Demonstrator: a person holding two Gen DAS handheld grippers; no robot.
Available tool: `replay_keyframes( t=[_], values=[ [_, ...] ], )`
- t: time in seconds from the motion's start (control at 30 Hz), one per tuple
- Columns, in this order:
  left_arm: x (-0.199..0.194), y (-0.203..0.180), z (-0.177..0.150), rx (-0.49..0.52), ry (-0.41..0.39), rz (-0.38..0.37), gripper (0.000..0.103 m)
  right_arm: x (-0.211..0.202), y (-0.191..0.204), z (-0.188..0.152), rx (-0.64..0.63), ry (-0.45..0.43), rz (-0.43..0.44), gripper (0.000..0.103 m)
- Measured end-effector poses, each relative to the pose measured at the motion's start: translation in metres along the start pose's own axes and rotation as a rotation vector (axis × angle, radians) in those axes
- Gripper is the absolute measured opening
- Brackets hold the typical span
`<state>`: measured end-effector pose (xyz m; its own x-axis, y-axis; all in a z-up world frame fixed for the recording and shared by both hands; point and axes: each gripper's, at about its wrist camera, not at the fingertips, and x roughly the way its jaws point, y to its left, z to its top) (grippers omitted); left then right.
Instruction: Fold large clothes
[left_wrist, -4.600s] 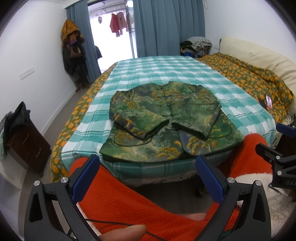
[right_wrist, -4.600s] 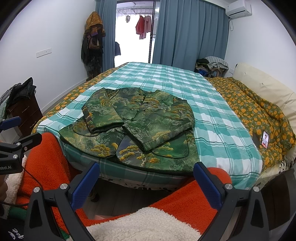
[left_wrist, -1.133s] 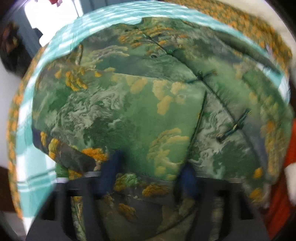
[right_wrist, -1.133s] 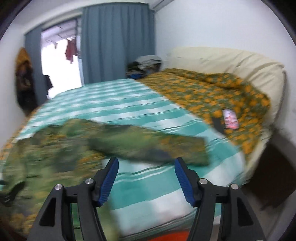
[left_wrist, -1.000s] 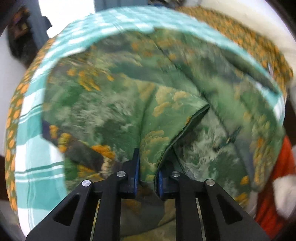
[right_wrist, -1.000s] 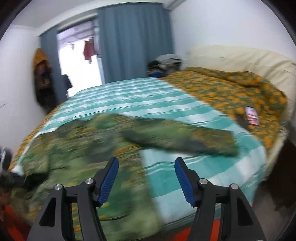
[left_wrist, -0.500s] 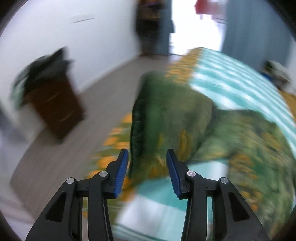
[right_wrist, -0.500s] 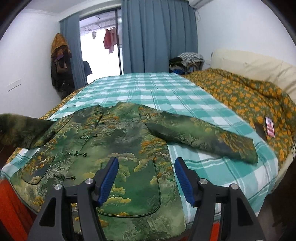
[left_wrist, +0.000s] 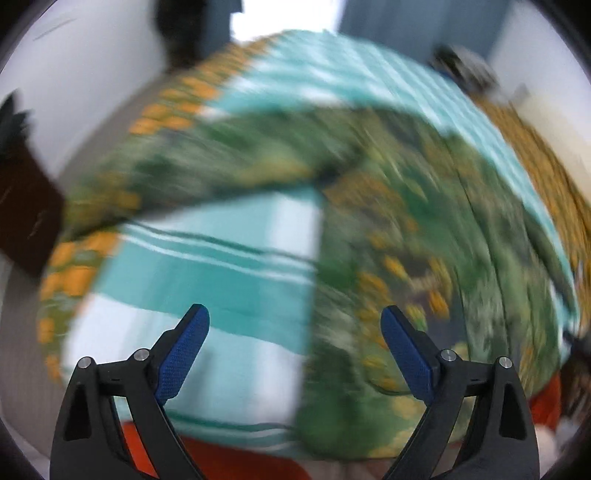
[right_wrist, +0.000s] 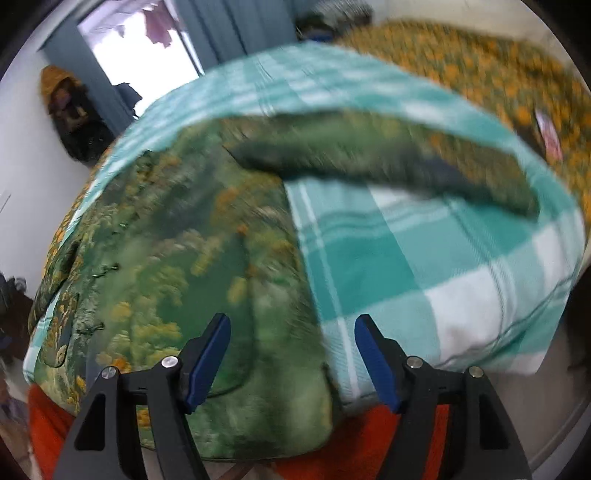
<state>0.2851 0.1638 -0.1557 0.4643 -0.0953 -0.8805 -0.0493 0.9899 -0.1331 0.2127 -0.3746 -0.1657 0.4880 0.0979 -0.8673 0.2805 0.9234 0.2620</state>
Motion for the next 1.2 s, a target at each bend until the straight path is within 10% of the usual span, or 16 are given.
replay_keyframes(
  t=[0.2, 0.27, 0.33, 0.37, 0.47, 0.57, 0.8, 1.0, 1.2],
  values=[
    [0.061, -0.018, -0.013, 0.04, 0.126, 0.03, 0.094, 0.028, -0.017, -0.015, 0.094, 0.121, 0.139, 0.071],
    [0.066, -0.013, -0.014, 0.004, 0.141, -0.023, 0.081, 0.035, -0.012, -0.02, 0.065, 0.134, 0.154, 0.071],
    [0.069, -0.013, -0.013, -0.018, 0.174, -0.1, 0.036, 0.037, -0.006, -0.022, 0.028, 0.137, 0.155, 0.071],
    [0.067, -0.015, -0.013, -0.017, 0.169, -0.09, 0.032, 0.037, -0.002, -0.021, 0.004, 0.134, 0.157, 0.071],
    [0.054, -0.03, -0.014, 0.016, 0.151, -0.076, 0.02, 0.032, 0.013, -0.018, -0.087, 0.125, 0.142, 0.035],
    [0.046, -0.043, -0.017, 0.058, 0.131, -0.067, 0.018, 0.022, 0.029, -0.015, -0.176, 0.107, 0.109, 0.02],
    [0.033, -0.035, -0.038, 0.091, 0.147, -0.066, 0.02, -0.003, 0.025, -0.02, -0.209, 0.092, 0.075, 0.015],
    [0.033, -0.034, -0.024, 0.044, 0.109, -0.031, 0.056, 0.018, 0.031, -0.016, -0.185, 0.086, 0.023, 0.021],
    [-0.019, -0.04, -0.001, 0.027, -0.069, -0.034, 0.091, -0.007, 0.029, -0.002, -0.18, -0.038, -0.029, 0.052]
  ],
)
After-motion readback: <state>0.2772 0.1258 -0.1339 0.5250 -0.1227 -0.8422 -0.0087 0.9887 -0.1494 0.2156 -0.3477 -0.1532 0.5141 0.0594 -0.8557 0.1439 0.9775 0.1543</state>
